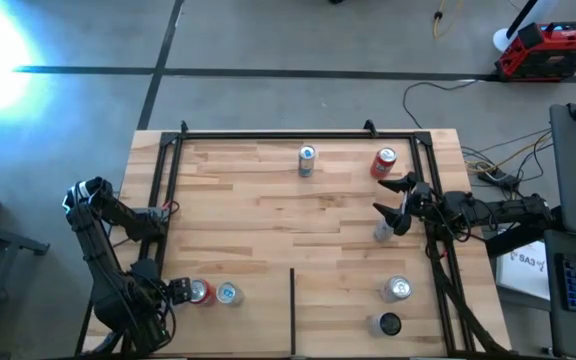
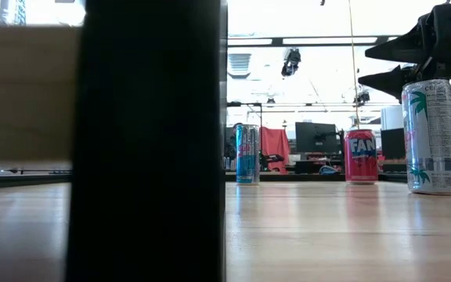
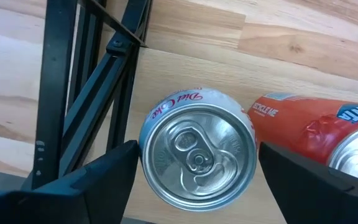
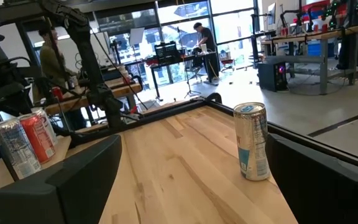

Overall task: Place canned beverage on shelf
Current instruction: Adjust the soda cans on the shelf

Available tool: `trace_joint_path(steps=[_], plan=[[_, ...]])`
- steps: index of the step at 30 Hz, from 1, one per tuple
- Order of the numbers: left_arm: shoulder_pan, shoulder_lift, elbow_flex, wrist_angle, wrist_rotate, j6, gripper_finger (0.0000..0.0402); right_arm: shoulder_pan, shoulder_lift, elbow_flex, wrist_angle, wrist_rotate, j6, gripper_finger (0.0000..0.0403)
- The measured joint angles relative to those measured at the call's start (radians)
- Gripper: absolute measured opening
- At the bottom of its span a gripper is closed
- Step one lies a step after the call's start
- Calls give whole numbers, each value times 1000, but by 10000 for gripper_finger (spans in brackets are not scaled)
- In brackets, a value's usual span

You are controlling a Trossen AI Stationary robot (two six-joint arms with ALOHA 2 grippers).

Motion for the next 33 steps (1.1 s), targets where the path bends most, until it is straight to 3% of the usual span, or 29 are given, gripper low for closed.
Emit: trace_joint_path(steps=[10,33], plan=[[0,-2,1,4,1,13,245,0,0,0,0,0,0,382],[-97,-4,3,169,7,45,242,0,0,0,0,0,0,382]])
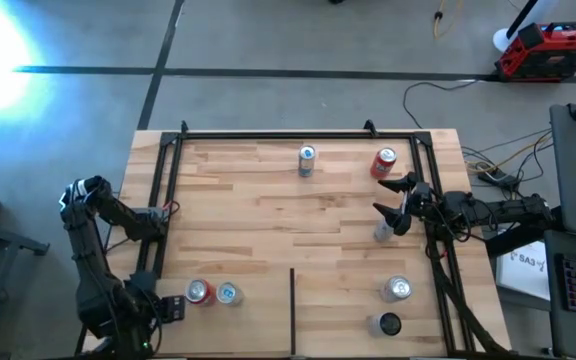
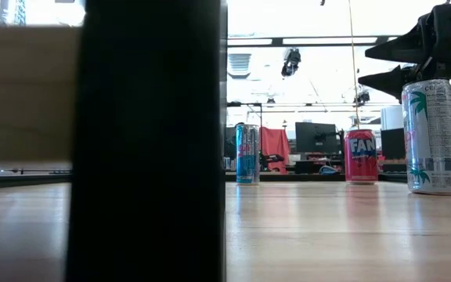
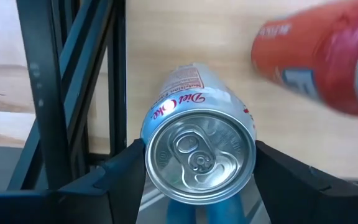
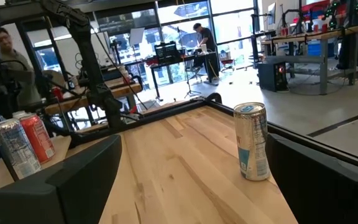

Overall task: Place canned beverage on shelf
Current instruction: Adjust the soda cans on the shelf

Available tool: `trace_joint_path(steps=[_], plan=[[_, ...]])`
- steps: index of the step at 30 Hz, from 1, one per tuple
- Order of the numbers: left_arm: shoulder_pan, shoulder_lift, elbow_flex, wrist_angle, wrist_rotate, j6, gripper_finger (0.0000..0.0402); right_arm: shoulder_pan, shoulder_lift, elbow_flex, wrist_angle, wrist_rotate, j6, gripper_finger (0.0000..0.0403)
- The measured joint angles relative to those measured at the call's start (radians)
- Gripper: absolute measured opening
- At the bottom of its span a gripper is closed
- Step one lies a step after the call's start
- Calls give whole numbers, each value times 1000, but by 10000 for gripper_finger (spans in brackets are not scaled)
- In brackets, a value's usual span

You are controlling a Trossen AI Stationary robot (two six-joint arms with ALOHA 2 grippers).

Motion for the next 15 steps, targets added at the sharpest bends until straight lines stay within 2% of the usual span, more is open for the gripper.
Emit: trace_joint_path(steps=[8,15], plan=[[-37,43,14,46,0,63,242,0,0,0,0,0,1,382],[-38,127,150,-77,-4,133,242,0,0,0,0,0,1,382]])
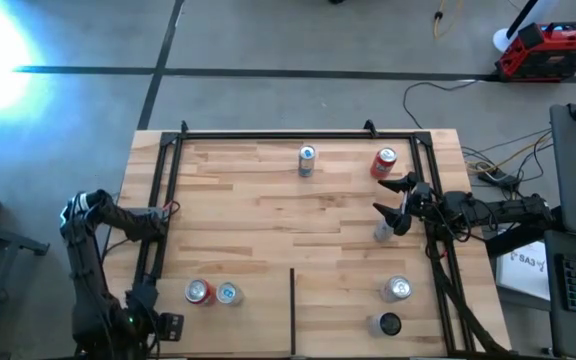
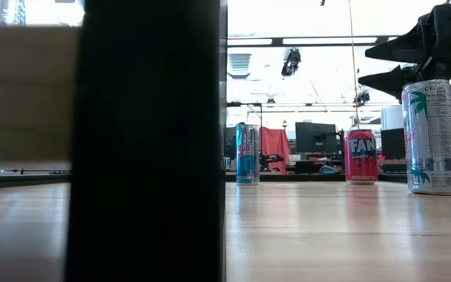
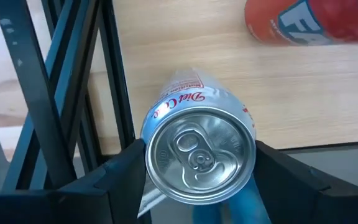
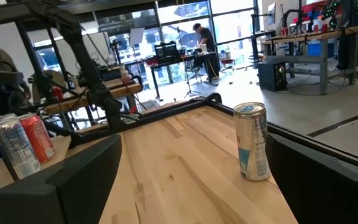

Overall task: Place canned beverage on shelf
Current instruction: Adjust the soda cans on the shelf

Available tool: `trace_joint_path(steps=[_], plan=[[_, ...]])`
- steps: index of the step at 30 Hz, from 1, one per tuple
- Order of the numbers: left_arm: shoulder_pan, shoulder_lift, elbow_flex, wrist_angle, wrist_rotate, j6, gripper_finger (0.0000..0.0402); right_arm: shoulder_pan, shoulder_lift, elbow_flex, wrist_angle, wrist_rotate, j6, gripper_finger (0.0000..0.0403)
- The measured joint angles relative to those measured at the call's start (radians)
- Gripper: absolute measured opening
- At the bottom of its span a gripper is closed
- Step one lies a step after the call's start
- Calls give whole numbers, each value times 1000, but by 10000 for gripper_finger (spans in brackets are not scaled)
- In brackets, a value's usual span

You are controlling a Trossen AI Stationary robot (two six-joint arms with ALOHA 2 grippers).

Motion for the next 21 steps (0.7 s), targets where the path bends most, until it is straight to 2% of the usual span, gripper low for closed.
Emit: trace_joint_path(steps=[8,21], plan=[[-1,130,180,-120,12,56,241,0,0,0,0,0,-1,382],[-4,137,191,-115,-24,60,241,0,0,0,0,0,0,382]])
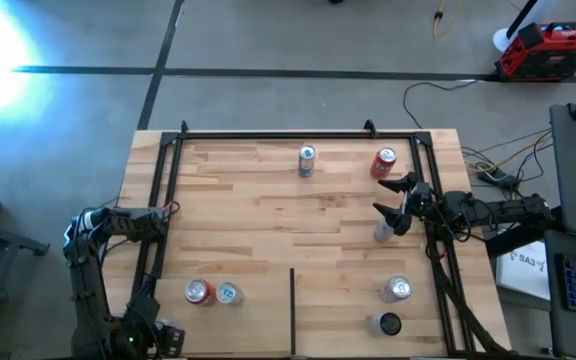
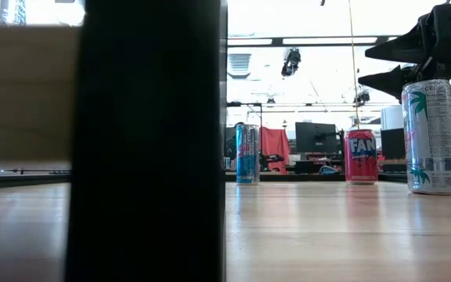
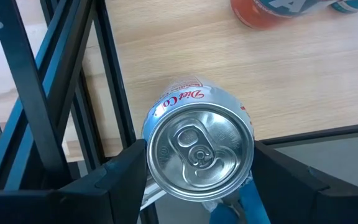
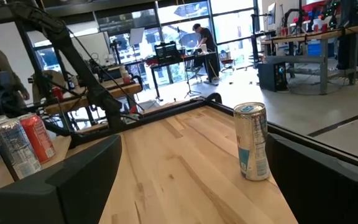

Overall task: Place canned beverage on shelf
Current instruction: Adjust the soda cans on the shelf

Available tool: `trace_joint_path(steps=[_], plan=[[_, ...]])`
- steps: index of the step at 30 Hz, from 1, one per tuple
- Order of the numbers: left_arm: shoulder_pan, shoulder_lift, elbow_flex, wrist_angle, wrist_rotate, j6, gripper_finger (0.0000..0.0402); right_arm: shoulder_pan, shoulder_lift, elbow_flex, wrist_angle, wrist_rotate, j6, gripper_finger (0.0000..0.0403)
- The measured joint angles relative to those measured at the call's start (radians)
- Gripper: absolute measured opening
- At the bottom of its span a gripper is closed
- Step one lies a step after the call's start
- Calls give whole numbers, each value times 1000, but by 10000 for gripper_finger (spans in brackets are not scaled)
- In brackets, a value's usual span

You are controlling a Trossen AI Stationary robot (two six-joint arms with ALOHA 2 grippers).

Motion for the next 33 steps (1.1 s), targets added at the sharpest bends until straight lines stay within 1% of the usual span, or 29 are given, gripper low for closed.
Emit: trace_joint_path(steps=[22,33], plan=[[-5,-5,16,-8,10,-1,242,0,0,0,0,0,0,382],[-6,-4,16,10,-8,2,270,0,0,0,0,0,-1,382]])
